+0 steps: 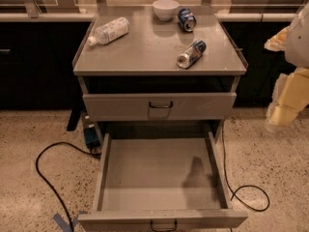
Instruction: Place redbull can into middle drawer
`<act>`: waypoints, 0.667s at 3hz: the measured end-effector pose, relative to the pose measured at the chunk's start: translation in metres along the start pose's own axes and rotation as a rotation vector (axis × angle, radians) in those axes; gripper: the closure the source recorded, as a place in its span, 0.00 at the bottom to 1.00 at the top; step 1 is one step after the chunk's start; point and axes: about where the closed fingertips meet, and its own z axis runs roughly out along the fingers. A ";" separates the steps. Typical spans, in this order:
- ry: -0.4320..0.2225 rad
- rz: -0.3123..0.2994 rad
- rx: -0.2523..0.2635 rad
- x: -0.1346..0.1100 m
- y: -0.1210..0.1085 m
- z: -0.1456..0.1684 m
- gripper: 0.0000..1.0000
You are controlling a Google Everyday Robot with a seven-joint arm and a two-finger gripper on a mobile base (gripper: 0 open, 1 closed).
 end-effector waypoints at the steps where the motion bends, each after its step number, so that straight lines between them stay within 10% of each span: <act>1: -0.012 -0.003 0.006 -0.005 -0.008 0.009 0.00; 2: -0.023 -0.071 0.040 -0.031 -0.032 0.035 0.00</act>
Offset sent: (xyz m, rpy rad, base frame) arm 0.1008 0.0574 -0.0340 -0.0361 -0.1312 0.1439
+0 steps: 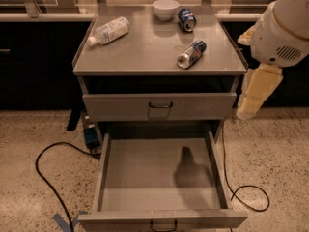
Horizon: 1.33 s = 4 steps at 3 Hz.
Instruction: Place redbull can into middle drawer
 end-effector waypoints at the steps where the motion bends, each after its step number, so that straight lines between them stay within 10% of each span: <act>1: -0.029 -0.071 0.051 -0.024 -0.038 0.028 0.00; 4: -0.117 -0.082 0.064 -0.018 -0.157 0.073 0.00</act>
Offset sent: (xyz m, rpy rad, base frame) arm 0.1546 0.0293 -0.0304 0.0043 -0.1445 0.1270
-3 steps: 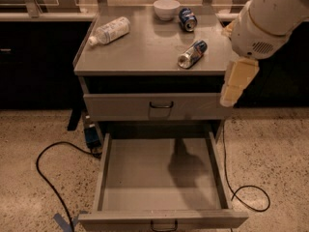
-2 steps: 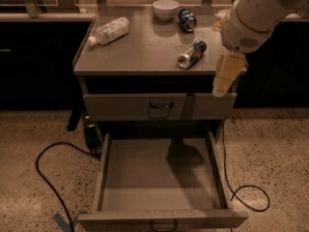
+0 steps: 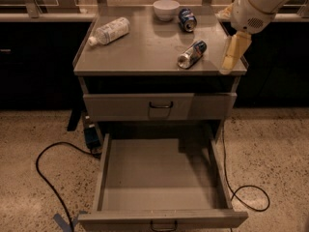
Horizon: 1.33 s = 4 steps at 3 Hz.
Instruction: Place redbull can into middle drawer
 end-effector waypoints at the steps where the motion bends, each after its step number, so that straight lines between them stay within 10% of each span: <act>1: 0.000 0.000 0.000 0.000 0.000 0.000 0.00; 4: -0.109 -0.006 0.093 -0.003 -0.067 0.052 0.00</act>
Offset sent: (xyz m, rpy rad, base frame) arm 0.0227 -0.0083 0.0016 0.0247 -0.0789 -0.0441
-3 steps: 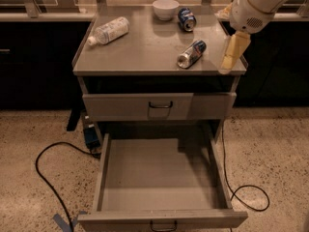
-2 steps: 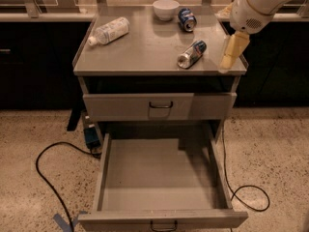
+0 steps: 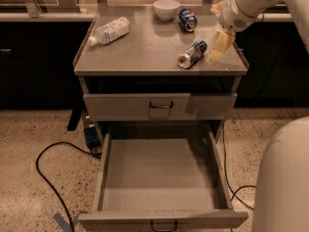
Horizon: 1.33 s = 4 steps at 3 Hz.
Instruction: Place redbull can into middle drawer
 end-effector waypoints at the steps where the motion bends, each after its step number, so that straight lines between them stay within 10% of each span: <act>1: -0.072 0.001 -0.062 0.006 -0.005 0.032 0.00; 4: -0.188 -0.023 -0.100 0.002 -0.008 0.055 0.00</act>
Offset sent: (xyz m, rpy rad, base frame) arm 0.0659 -0.0210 -0.0372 0.1604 0.1820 0.1415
